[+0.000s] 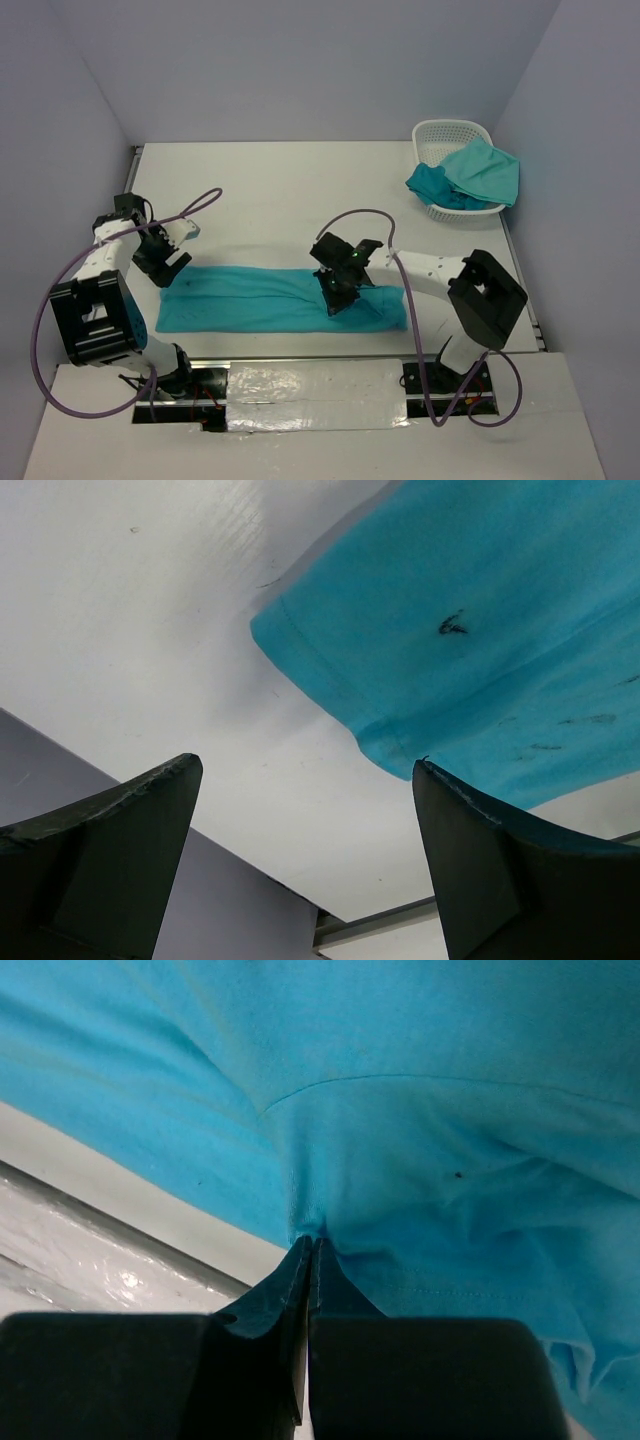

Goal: Fold and stack the t-shirts
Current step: Fold the other side of the tshirt into a rectangle, then rotate the tshirt 90 degrees

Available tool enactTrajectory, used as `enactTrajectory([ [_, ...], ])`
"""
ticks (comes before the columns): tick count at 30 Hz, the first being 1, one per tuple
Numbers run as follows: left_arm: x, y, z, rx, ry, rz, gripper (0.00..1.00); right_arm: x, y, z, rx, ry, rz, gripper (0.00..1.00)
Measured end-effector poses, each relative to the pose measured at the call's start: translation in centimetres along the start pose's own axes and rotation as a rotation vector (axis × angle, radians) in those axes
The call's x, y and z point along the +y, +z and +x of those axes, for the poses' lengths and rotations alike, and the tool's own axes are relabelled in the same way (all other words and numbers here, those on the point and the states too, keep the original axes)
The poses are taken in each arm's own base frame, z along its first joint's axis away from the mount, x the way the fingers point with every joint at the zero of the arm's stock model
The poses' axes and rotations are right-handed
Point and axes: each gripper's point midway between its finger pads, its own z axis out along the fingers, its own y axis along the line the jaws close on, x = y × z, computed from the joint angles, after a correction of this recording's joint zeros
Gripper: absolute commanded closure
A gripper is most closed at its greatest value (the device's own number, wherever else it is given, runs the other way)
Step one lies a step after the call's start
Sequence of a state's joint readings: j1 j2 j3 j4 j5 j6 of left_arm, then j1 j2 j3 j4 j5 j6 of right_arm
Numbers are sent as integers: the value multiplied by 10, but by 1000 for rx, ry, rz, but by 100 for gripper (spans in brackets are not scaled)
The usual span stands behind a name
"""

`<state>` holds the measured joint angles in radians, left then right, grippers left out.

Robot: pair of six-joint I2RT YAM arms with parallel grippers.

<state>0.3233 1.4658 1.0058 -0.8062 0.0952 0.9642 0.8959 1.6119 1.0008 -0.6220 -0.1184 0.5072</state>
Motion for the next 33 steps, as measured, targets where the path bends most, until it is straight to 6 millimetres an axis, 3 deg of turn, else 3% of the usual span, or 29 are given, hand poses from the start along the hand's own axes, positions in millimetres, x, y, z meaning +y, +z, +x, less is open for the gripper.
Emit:
enactTrajectory([
  [1, 0, 0, 0, 0, 0, 0, 1, 1, 0, 1, 4, -2, -1, 100],
  [3, 1, 0, 0, -1, 0, -2, 0, 2, 2, 3, 15, -9, -6, 68],
  [7, 2, 0, -1, -4, -2, -7, 1, 3, 6, 1, 36, -29, 4, 39],
  [11, 2, 1, -1, -3, -4, -4, 0, 19, -1, -19, 4, -62, -41, 36],
  [14, 2, 0, -2, -16, -37, 10, 1, 36, -17, -39, -65, -76, -132, 33],
  [16, 10, -4, -7, -45, -92, 12, 5, 39, -42, -55, -143, -50, -206, 41],
  [17, 18, -7, -11, -61, -127, 4, 16, 31, -57, -66, -201, -13, -231, 43],
  [19, 35, -11, -20, -98, -181, -20, 24, 0, -82, -89, -312, 98, -229, 39],
  [22, 52, -6, -33, -143, -246, -45, 16, -81, -92, -113, -419, 299, -81, 37],
  [24, 53, 3, -39, -151, -274, -34, 8, -121, -76, -108, -391, 393, 15, 37],
  [26, 49, 16, -43, -145, -294, -17, 3, -145, -56, -97, -332, 447, 80, 37],
  [29, 38, 35, -41, -112, -299, -6, 2, -166, -33, -85, -252, 491, 140, 36],
  [32, 25, 53, -33, -64, -296, -1, 10, -179, -15, -76, -195, 516, 179, 35],
  [33, 24, 56, -29, -47, -298, -9, 14, -183, -10, -74, -183, 522, 186, 39],
])
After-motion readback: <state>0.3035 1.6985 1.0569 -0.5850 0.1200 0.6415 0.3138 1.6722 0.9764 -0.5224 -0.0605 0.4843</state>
